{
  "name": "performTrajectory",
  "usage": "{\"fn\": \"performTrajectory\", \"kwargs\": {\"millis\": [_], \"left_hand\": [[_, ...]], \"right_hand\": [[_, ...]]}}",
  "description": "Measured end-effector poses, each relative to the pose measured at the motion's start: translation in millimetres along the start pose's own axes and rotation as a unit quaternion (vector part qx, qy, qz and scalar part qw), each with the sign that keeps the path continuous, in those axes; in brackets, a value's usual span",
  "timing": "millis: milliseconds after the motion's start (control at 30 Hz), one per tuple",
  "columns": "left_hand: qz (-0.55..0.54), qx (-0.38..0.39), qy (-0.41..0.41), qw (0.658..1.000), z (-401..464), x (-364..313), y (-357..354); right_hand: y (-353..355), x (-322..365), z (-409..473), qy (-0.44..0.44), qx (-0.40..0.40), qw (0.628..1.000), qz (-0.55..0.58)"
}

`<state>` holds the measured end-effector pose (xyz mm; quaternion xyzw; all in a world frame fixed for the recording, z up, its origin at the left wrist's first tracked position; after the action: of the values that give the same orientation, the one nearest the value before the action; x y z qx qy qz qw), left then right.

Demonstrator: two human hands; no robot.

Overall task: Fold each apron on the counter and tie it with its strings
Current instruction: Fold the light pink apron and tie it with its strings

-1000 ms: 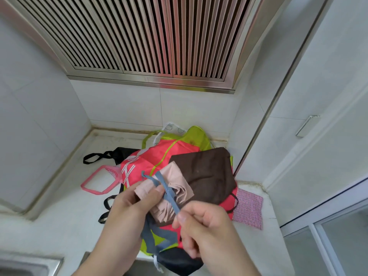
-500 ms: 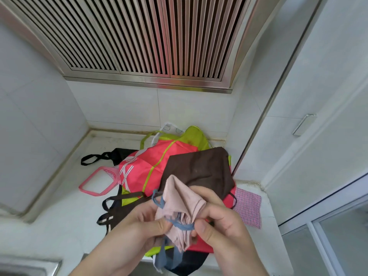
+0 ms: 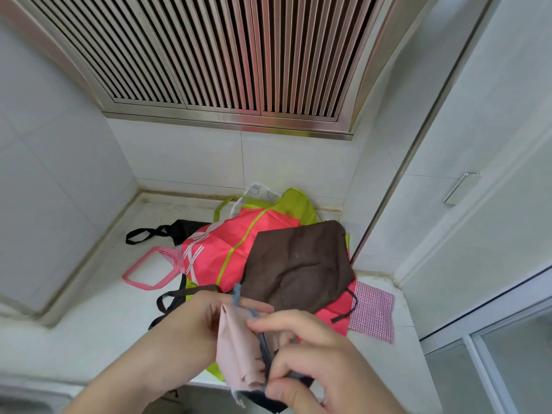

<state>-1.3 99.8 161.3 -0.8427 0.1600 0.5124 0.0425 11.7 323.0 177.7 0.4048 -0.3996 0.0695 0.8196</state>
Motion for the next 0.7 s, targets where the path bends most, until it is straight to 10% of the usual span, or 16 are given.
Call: {"fn": "performTrajectory", "kwargs": {"millis": [333, 567, 700], "left_hand": [[-0.147, 0.2, 0.091, 0.964, -3.3, 0.5, 22.2], [0.251, -0.064, -0.019, 0.966, -4.6, 4.6, -16.8], [0.258, -0.145, -0.04, 0.954, -3.3, 19.3, -30.0]], "right_hand": [[-8.7, -20.8, -5.2, 0.017, 0.076, 0.996, -0.047], [-25.8, -41.3, -6.2, 0.042, 0.133, 0.986, -0.089], [-24.7, -42.8, -4.5, 0.109, 0.067, 0.972, -0.197]]}}
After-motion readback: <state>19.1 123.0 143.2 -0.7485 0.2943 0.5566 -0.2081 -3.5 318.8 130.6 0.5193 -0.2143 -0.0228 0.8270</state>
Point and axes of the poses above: each hand's wrist, its own z-axis towards the middle knuckle, its own y-axis out of the back of the hand, x = y × z, the point moved 1 cm from there along z, towards the middle knuckle, and after that the axes turned 11 degrees about y, right-handed, at the moved point
